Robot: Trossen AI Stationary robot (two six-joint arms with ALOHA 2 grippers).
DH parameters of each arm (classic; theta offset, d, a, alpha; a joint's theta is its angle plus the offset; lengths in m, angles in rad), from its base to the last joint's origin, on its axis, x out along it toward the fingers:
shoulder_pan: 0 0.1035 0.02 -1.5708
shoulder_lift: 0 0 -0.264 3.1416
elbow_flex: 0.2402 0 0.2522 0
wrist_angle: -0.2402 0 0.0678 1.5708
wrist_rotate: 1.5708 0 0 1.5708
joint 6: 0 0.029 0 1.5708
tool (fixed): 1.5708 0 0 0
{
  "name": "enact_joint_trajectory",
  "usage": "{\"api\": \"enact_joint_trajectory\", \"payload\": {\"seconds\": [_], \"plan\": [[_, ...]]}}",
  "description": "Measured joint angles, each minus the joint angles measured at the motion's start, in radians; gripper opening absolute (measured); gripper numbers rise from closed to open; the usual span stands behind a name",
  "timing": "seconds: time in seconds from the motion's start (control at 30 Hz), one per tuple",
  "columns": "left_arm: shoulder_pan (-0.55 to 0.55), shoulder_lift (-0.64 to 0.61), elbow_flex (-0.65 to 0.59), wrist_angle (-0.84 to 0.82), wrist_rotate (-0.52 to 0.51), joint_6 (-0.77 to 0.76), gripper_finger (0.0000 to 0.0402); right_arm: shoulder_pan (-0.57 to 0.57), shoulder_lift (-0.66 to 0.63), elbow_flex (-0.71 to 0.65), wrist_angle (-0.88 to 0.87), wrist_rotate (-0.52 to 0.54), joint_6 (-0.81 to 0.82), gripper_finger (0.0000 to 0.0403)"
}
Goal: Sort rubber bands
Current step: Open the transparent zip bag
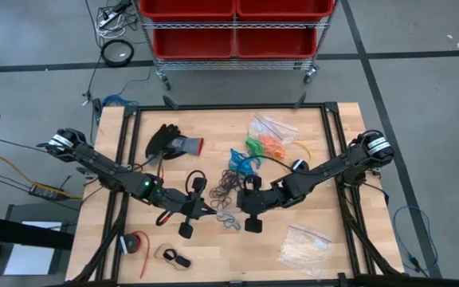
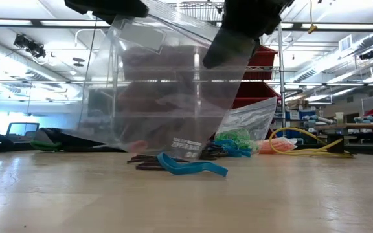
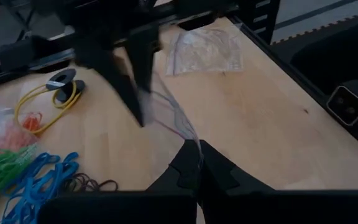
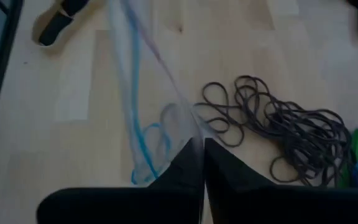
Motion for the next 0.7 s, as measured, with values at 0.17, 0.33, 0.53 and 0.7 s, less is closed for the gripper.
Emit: {"api": "enact_joint_trajectory", "payload": {"seconds": [0.17, 0.33, 0.53, 0.7], "plan": [[0.000, 0.000, 0.000, 0.011, -0.016, -0.013, 0.0010, 0.007, 0.000, 0.000, -0.009, 0.003, -0.002, 0.0001], [0.000, 0.000, 0.000, 0.036, -0.037, -0.020, 0.0048, 0.011, 0.000, 0.000, -0.027, -0.007, 0.008, 0.0000], [0.000, 0.000, 0.000, 0.042, -0.129, -0.005, 0.0116, 0.009, 0.000, 0.000, -0.037, -0.025, 0.034, 0.0000], [-0.007, -0.001, 0.000, 0.086, -0.204, 0.063, 0.0156, 0.009, 0.000, 0.000, -0.040, -0.039, 0.058, 0.0000]]}}
